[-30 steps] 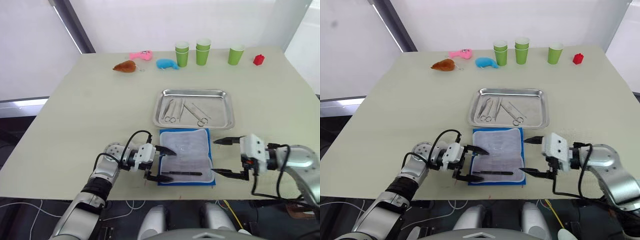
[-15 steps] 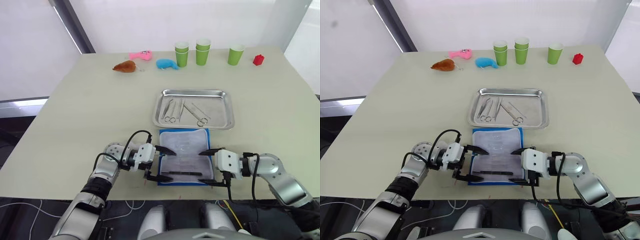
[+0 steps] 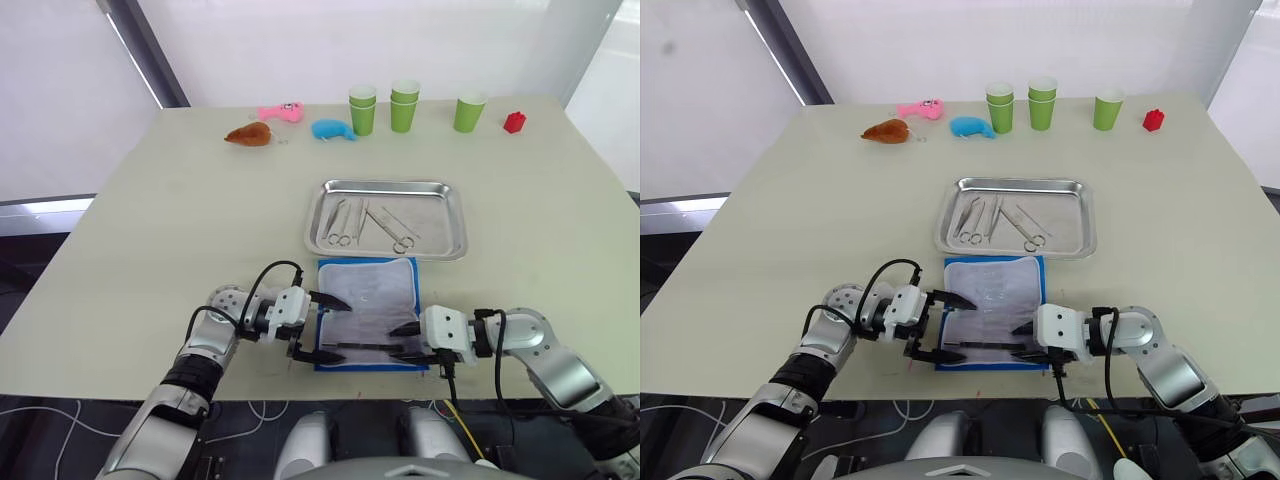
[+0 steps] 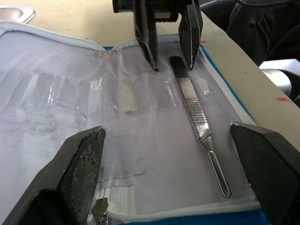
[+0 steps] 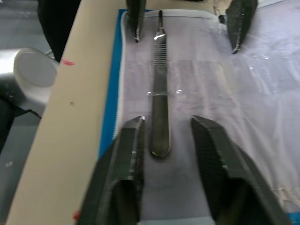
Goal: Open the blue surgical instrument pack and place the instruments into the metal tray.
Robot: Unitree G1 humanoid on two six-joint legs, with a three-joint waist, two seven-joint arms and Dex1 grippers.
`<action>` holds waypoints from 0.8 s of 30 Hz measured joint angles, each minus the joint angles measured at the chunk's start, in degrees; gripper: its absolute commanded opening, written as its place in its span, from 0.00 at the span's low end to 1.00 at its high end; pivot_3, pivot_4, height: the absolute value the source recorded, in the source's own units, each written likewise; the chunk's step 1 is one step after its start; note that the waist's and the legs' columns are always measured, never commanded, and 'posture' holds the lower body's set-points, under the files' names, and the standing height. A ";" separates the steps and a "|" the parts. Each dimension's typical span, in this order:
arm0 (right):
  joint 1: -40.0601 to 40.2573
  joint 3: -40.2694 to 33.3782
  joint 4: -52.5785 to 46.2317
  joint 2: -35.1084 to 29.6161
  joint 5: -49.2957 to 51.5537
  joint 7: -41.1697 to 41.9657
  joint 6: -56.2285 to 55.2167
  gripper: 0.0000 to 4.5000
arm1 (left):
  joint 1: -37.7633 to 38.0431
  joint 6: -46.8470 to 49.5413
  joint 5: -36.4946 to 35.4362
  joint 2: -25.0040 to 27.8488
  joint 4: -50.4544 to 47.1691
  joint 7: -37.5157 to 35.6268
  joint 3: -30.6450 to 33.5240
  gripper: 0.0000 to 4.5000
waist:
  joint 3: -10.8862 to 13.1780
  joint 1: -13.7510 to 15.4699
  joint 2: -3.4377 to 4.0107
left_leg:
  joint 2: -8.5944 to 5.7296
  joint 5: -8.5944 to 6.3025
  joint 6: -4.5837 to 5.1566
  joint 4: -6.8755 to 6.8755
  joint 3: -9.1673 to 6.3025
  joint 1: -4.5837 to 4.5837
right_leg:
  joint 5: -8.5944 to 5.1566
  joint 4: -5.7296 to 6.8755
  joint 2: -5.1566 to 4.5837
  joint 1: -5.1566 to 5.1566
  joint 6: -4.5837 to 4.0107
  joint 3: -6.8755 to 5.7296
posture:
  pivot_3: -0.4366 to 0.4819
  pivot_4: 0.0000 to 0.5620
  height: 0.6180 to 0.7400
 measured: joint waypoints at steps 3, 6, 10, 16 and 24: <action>0.15 -0.09 -0.51 0.05 0.34 -0.11 0.29 0.01 | -0.02 0.00 0.00 0.00 0.03 0.02 0.00 1.00 | -0.01 -0.01 -0.02 | 0.00 0.00 0.00 0.01 0.01 0.00 | 0.00 0.00 0.00 0.01 0.00 0.01 | 0.48 0.27 1.00; 0.22 -0.18 -1.11 0.06 0.82 -0.23 1.59 0.01 | -0.04 0.00 0.00 0.01 0.03 -0.04 0.00 1.00 | -0.01 0.00 -0.02 | 0.00 0.00 0.00 0.01 -0.01 0.00 | 0.00 0.00 0.00 0.00 0.00 0.00 | 0.48 0.27 1.00; 0.22 -0.22 -2.57 -0.08 1.09 -0.57 4.34 0.01 | -0.07 0.01 0.00 0.01 0.03 -0.08 0.00 1.00 | -0.01 0.02 -0.02 | 0.00 0.00 0.00 0.01 -0.03 -0.01 | 0.00 0.01 0.00 0.00 0.00 -0.02 | 0.48 0.27 1.00; 0.09 -0.20 -7.22 -2.35 1.47 -1.09 9.55 0.01 | -0.03 0.13 0.00 0.00 -0.13 -0.06 -0.01 1.00 | -0.01 0.02 -0.01 | 0.00 0.00 0.00 0.01 -0.03 -0.03 | 0.00 0.01 -0.02 -0.02 0.00 -0.02 | 0.48 0.27 1.00; -2.01 -0.26 -12.63 -5.76 0.34 -1.14 13.65 0.01 | -0.01 0.23 0.00 -0.03 -0.21 0.03 -0.01 1.00 | 0.01 0.03 0.01 | -0.01 0.00 0.00 0.01 -0.06 -0.05 | 0.00 0.01 -0.04 -0.03 0.00 -0.06 | 0.48 0.27 1.00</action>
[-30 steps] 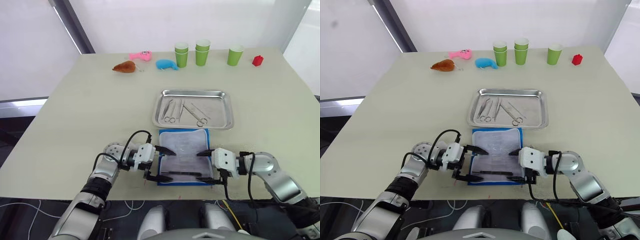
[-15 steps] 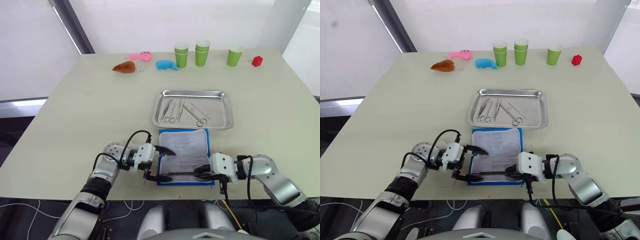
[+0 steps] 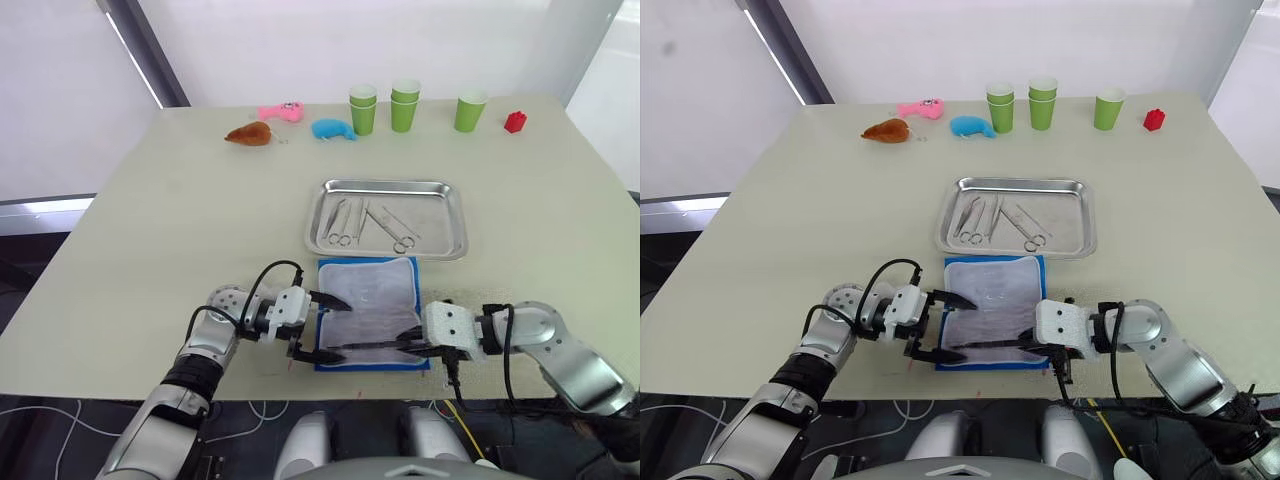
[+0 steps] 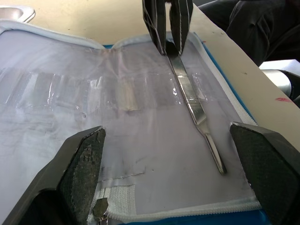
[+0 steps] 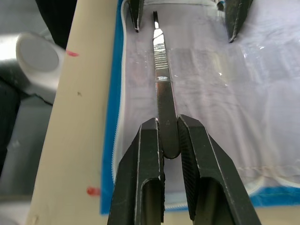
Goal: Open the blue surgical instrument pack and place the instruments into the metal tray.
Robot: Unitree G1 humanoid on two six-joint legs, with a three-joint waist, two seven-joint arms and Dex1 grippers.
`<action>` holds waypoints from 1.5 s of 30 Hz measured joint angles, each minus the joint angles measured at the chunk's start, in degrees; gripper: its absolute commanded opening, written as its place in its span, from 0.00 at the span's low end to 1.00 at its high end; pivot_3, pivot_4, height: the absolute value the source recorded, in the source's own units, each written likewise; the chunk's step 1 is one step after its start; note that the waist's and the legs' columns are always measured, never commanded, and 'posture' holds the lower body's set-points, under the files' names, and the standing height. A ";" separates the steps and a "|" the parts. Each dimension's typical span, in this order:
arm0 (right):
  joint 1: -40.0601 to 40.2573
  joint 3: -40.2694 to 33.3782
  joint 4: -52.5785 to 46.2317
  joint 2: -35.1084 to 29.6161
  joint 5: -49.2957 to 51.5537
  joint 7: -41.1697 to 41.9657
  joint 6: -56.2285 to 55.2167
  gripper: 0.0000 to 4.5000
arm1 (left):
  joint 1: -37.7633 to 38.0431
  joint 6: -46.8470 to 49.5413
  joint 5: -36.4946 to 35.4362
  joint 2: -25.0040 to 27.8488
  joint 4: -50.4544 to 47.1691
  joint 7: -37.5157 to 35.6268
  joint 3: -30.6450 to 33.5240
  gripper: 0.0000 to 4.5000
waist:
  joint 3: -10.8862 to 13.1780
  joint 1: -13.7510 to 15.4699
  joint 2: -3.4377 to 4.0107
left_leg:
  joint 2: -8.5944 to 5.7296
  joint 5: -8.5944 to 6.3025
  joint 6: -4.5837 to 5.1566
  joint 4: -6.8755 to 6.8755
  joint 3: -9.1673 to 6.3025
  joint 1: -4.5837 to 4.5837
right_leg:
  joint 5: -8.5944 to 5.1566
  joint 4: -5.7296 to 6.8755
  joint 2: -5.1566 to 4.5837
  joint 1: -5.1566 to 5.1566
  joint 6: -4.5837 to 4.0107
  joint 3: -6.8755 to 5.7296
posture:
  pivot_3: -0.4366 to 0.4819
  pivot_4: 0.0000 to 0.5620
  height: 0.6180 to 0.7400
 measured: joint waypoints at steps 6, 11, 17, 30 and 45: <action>-1.56 0.18 -3.69 -1.29 -0.09 0.08 4.07 0.01 | -0.01 0.02 0.00 -0.06 -0.03 0.09 0.00 1.00 | 0.00 0.00 0.00 | 0.00 0.00 0.00 0.03 0.00 -0.02 | 0.00 0.00 -0.03 0.00 0.00 0.00 | 0.48 0.27 1.00; -2.09 0.04 -6.20 -3.34 0.12 0.20 6.82 0.01 | -0.01 0.23 0.00 -0.08 -0.09 0.08 0.00 1.00 | 0.01 0.00 0.01 | 0.00 0.00 0.00 0.02 0.00 -0.02 | 0.00 0.00 -0.06 -0.01 0.00 -0.01 | 0.48 0.27 1.00; -2.27 -0.73 -7.88 -6.01 1.13 0.73 8.40 0.01 | -0.01 0.31 0.00 -0.12 -0.20 0.07 -0.03 1.00 | 0.01 0.03 0.01 | -0.01 0.00 0.00 0.02 -0.02 -0.04 | 0.00 -0.01 -0.09 -0.02 0.00 -0.04 | 0.48 0.27 1.00; 5.94 -13.60 -8.63 -15.49 6.65 5.63 2.48 0.01 | -0.04 0.47 0.09 -0.23 -0.22 0.11 -0.07 1.00 | 0.01 0.10 0.01 | -0.02 0.00 -0.01 0.02 -0.01 -0.05 | -0.01 -0.03 -0.13 -0.01 0.00 -0.08 | 0.48 0.27 1.00; 14.47 -35.13 -3.73 -13.55 18.20 7.45 -0.70 0.01 | -0.08 0.67 0.16 -0.34 -0.13 0.22 -0.07 1.00 | 0.02 0.16 0.01 | -0.04 0.00 -0.01 0.02 0.03 -0.03 | 0.00 -0.04 -0.14 0.01 0.01 -0.08 | 0.48 0.27 1.00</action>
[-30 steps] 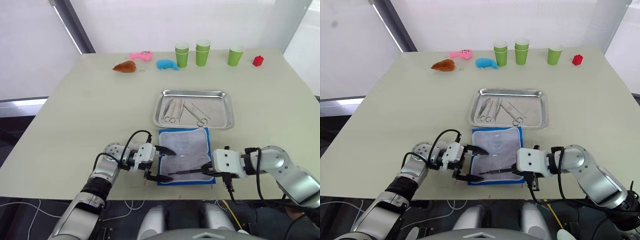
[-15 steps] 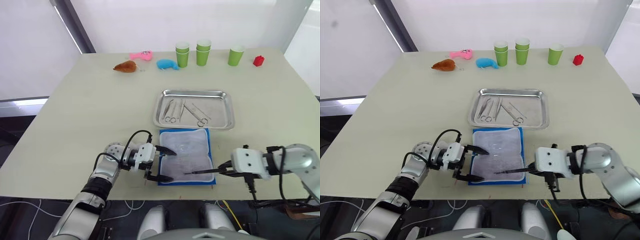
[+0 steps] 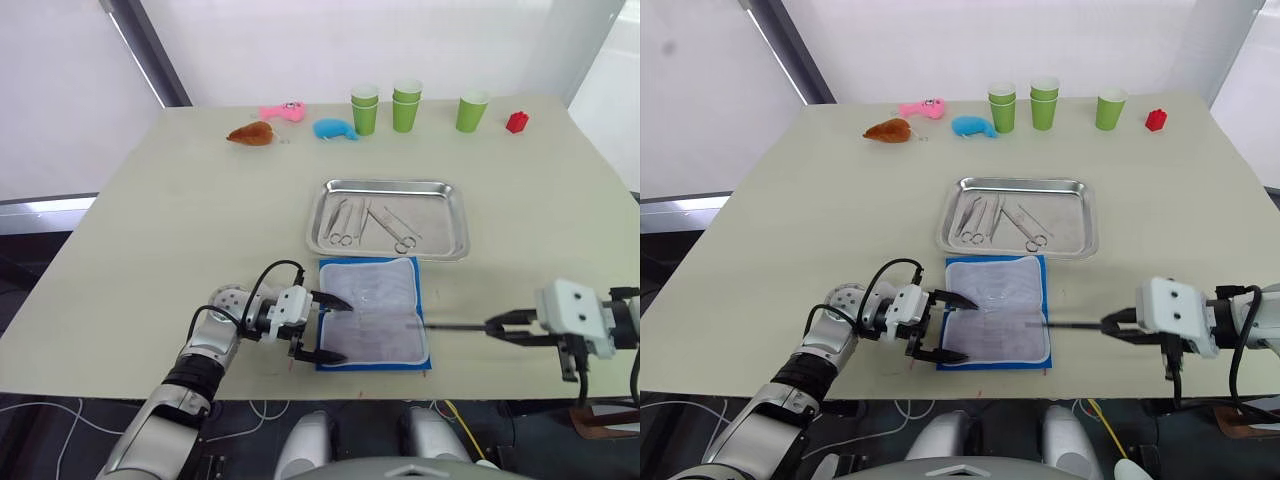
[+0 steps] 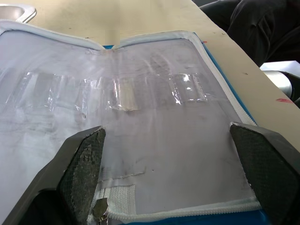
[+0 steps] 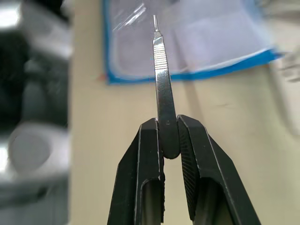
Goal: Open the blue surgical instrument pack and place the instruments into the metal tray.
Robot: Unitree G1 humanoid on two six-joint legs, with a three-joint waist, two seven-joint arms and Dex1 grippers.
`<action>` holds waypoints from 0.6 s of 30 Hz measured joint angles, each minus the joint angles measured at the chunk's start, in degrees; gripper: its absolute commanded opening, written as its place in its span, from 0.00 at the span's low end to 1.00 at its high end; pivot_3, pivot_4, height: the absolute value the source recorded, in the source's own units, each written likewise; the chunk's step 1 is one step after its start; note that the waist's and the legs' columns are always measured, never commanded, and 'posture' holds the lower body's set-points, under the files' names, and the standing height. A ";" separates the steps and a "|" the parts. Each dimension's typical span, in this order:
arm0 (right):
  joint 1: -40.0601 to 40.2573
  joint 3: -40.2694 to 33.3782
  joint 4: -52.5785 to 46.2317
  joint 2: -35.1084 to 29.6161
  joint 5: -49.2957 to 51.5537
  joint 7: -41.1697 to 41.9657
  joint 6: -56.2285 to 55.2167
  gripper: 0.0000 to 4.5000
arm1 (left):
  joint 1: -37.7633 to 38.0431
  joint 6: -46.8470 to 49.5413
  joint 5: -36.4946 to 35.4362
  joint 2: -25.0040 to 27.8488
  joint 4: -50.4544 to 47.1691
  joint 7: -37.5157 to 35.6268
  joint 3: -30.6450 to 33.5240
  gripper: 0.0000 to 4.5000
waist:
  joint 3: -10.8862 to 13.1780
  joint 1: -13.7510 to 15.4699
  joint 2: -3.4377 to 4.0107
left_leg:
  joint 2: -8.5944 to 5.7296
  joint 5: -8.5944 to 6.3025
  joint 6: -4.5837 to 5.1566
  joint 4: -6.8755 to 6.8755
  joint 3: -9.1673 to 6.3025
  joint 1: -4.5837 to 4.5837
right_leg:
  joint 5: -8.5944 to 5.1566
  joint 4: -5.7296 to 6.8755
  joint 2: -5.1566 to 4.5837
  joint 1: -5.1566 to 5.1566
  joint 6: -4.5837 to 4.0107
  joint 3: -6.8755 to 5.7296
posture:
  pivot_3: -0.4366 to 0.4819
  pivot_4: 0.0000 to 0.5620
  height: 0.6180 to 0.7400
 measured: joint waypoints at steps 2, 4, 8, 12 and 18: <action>-3.52 0.60 1.47 3.40 0.49 -4.19 2.32 0.01 | 0.00 -0.01 0.00 0.01 0.02 -0.03 0.01 1.00 | 0.01 -0.04 0.01 | -0.01 0.00 0.00 0.00 0.03 0.00 | 0.00 0.00 -0.01 0.00 0.00 0.03 | 0.48 0.27 1.00; -5.41 1.04 2.15 5.32 0.78 -6.21 3.40 0.01 | -0.03 -0.01 0.01 -0.02 0.04 -0.03 0.00 1.00 | 0.01 -0.08 0.01 | -0.01 0.00 0.00 0.01 0.05 0.01 | 0.00 0.00 -0.01 0.00 0.00 0.05 | 0.48 0.27 1.00; -13.65 5.68 5.65 13.22 0.11 -16.40 8.45 0.01 | -0.11 -0.06 0.05 -0.23 0.05 -0.15 0.00 1.00 | 0.03 0.14 0.07 | -0.03 0.01 0.01 -0.02 0.01 -0.02 | 0.00 0.00 0.02 -0.01 0.00 0.06 | 0.48 0.27 1.00; -23.38 10.91 12.66 21.25 -4.43 -27.51 13.92 0.01 | 0.01 -0.08 0.07 0.07 0.21 0.04 0.16 1.00 | 0.06 -0.22 0.16 | -0.02 0.02 0.03 0.00 0.09 0.05 | 0.02 0.08 0.05 -0.01 0.00 0.21 | 0.48 0.27 1.00; -32.86 15.49 21.97 29.15 -9.96 -39.03 20.22 0.01 | 0.04 -0.27 0.07 -0.31 0.08 -0.09 0.10 1.00 | -0.02 0.19 0.29 | -0.02 0.02 0.05 0.00 0.08 -0.03 | 0.02 0.08 0.08 -0.02 -0.01 0.22 | 0.48 0.27 1.00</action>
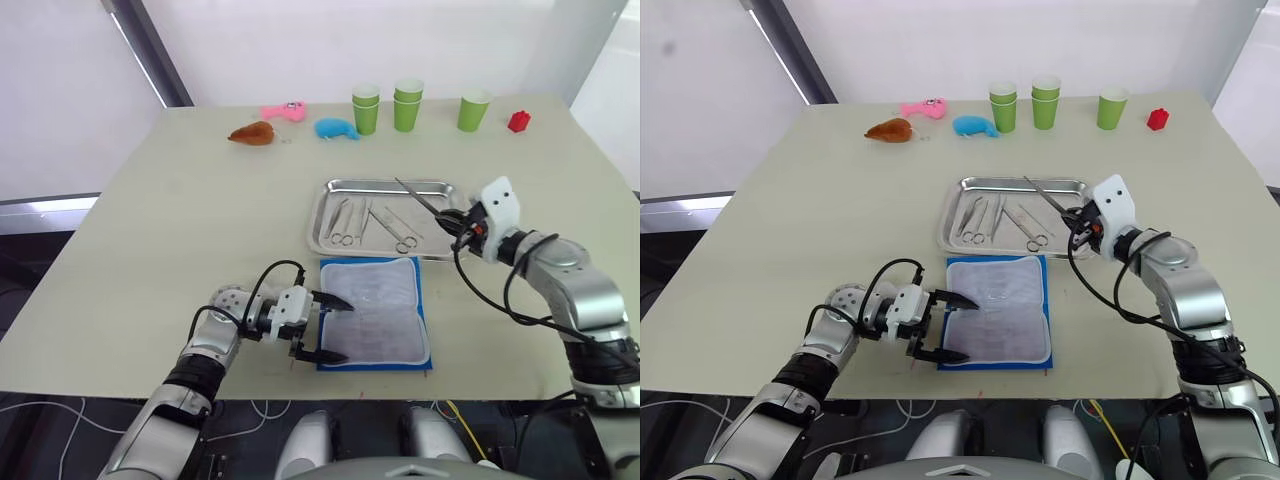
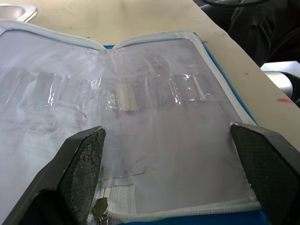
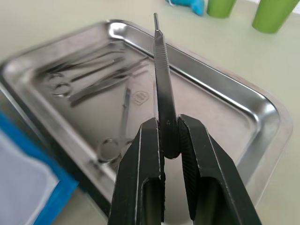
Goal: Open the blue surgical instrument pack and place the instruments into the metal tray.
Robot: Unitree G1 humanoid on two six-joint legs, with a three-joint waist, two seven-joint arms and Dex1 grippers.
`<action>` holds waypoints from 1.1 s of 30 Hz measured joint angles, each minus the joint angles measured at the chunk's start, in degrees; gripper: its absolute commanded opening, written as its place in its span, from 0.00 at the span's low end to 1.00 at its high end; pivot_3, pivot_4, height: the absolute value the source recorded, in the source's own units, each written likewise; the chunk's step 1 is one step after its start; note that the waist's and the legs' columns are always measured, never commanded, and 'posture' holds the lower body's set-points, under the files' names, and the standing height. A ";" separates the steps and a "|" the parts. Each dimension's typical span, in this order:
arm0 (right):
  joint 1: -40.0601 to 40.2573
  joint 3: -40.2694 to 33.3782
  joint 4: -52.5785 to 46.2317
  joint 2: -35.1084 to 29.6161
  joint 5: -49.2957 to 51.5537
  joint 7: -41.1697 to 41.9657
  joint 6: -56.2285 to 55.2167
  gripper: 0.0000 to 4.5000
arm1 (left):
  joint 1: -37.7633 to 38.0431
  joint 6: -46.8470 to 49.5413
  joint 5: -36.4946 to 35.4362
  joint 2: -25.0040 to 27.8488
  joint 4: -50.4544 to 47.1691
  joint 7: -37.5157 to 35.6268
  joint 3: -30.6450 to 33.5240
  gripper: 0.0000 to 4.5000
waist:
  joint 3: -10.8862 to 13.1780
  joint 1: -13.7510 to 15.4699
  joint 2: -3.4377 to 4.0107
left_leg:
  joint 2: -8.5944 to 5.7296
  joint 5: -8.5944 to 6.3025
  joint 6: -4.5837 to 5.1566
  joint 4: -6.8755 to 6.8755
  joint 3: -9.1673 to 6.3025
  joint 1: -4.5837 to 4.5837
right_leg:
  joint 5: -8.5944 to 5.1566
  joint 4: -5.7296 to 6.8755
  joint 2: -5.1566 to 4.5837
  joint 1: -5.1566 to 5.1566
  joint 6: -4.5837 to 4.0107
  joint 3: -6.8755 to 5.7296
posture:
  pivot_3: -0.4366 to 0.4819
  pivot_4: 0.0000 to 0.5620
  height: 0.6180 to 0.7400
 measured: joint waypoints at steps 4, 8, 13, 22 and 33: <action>-2.80 0.47 5.39 3.20 -2.19 -4.30 2.22 0.01 | 0.00 -0.01 0.00 0.12 0.03 0.12 0.01 1.00 | -0.01 -0.16 0.02 | 0.01 0.01 0.01 0.01 0.00 0.00 | 0.00 0.02 0.02 0.01 -0.01 0.02 | 0.48 0.27 1.00; -4.67 0.60 8.69 4.44 -3.30 -6.13 4.95 0.01 | 0.00 -0.04 0.00 0.13 0.05 0.16 0.01 1.00 | -0.01 -0.21 0.03 | 0.01 0.01 0.03 0.02 0.01 0.00 | 0.01 0.02 0.02 0.01 -0.01 0.03 | 0.48 0.27 1.00; -5.76 1.32 10.30 5.01 -4.34 -7.19 7.78 0.01 | 0.00 -0.10 0.00 0.13 0.10 0.16 0.01 1.00 | -0.02 -0.21 0.04 | 0.01 0.02 0.03 0.02 0.00 0.00 | 0.01 0.02 0.02 0.01 -0.01 0.03 | 0.48 0.27 1.00; -5.87 2.26 11.27 6.45 -4.62 -8.05 12.19 0.01 | -0.01 -0.26 0.00 0.11 0.21 0.16 0.02 1.00 | -0.02 -0.23 0.04 | 0.00 0.02 0.04 0.02 0.01 0.00 | 0.01 0.03 0.02 0.02 0.00 0.03 | 0.48 0.27 1.00; -5.95 2.71 11.67 6.14 -4.90 -6.12 10.32 0.93 | 0.00 -0.47 0.00 0.11 0.29 0.16 0.04 1.00 | -0.03 -0.26 0.05 | 0.00 0.03 0.05 0.02 0.01 0.00 | 0.01 0.03 0.02 0.02 0.01 0.02 | 0.48 0.27 1.00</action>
